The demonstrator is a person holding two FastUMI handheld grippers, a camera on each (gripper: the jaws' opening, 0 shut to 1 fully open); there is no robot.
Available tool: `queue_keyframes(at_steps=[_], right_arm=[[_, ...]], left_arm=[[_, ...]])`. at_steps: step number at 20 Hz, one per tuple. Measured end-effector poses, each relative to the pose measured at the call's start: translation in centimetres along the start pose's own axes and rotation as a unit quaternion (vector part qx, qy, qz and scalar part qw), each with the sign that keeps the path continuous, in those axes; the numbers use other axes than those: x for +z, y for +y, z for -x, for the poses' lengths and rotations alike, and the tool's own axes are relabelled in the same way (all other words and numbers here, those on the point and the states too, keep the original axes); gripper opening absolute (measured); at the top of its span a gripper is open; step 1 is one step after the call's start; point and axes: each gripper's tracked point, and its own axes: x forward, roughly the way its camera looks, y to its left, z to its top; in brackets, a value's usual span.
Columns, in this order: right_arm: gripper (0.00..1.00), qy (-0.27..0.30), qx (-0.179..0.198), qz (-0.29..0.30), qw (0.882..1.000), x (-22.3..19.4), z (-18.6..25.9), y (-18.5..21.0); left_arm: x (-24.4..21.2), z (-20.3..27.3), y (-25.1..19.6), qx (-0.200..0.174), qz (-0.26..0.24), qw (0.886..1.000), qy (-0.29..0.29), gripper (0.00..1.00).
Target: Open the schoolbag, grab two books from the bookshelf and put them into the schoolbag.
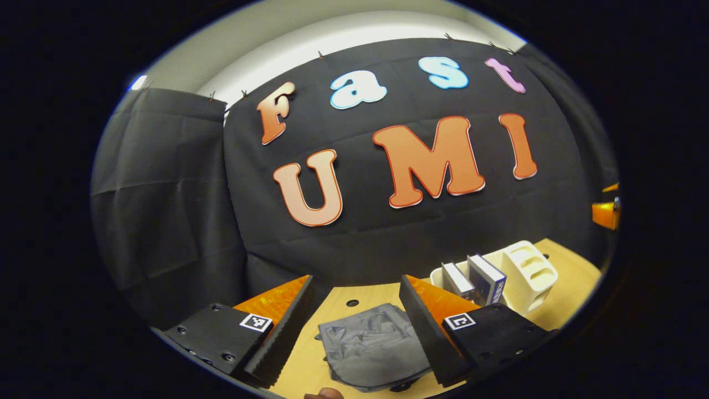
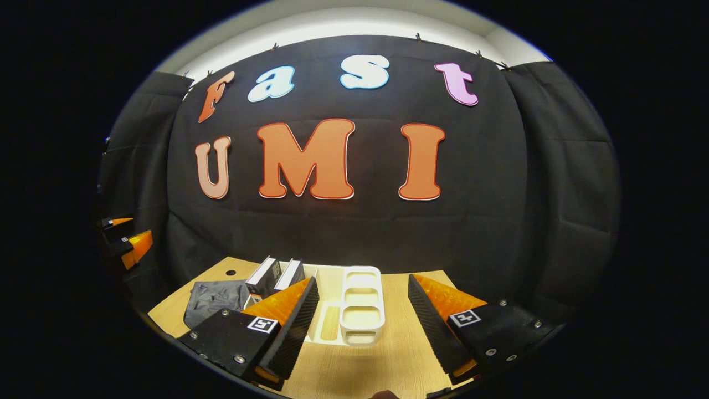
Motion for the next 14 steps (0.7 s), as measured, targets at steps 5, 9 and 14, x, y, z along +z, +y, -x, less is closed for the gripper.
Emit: queue_keyframes(at_steps=[5, 9, 14], right_arm=[[0.97, 0.041, 0.003, -0.029, 0.999, -2.7, -1.6, 3.0], [0.97, 0.075, -0.018, -0.028, 0.997, -5.8, -2.9, 3.8], [0.97, 0.127, -0.035, -0.042, 0.990, -9.9, -3.3, 4.1]], left_arm=[[-4.8, -1.9, -2.3, -0.052, -0.089, 0.994, 0.038, 0.97], [-11.8, -2.0, -6.1, -0.111, -0.168, 0.976, 0.084, 0.97], [-20.0, -1.6, -9.4, -0.168, -0.245, 0.947, 0.125, 0.97]])
